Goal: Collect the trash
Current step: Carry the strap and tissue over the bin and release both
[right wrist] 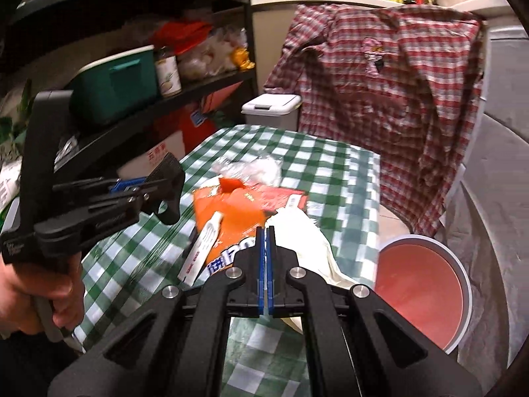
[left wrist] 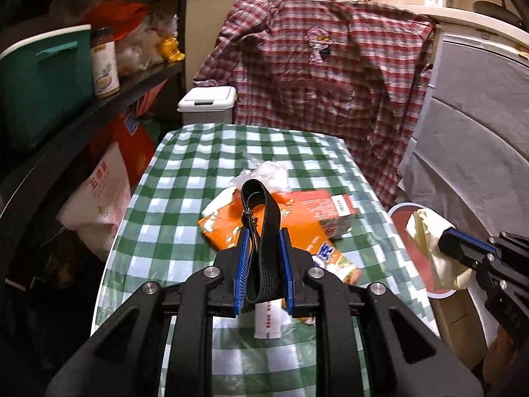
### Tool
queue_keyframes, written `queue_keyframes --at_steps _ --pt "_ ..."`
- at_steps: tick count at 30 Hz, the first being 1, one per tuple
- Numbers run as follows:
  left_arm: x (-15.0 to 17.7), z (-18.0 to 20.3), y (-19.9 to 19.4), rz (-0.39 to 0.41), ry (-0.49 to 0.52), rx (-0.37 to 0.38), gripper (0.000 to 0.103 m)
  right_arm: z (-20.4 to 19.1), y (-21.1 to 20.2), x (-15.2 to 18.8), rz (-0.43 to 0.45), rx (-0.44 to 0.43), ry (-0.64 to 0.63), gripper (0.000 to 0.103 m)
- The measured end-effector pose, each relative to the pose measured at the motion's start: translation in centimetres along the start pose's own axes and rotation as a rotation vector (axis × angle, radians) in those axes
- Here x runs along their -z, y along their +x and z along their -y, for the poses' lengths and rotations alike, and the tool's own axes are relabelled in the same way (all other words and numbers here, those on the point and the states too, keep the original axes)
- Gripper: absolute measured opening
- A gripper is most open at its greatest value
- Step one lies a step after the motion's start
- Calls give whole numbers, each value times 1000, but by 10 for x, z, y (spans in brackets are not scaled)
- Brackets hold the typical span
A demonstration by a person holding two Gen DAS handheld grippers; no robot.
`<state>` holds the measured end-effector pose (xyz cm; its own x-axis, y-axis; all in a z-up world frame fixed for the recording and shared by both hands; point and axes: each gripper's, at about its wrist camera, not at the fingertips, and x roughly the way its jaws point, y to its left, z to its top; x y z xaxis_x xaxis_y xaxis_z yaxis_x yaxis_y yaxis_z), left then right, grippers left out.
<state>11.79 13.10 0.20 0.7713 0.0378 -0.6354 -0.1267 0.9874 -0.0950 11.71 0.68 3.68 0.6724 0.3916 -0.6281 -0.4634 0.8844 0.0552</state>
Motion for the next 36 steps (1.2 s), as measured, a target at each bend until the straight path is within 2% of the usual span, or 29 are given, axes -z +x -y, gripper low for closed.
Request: queue_keyframes --at_steps 22,36 --pt "-15 59 -8 60 50 94 18 72 -24 -13 72 144 111 1" --pt "-26 100 -3 77 72 154 18 139 -51 -21 128 291 225 1"
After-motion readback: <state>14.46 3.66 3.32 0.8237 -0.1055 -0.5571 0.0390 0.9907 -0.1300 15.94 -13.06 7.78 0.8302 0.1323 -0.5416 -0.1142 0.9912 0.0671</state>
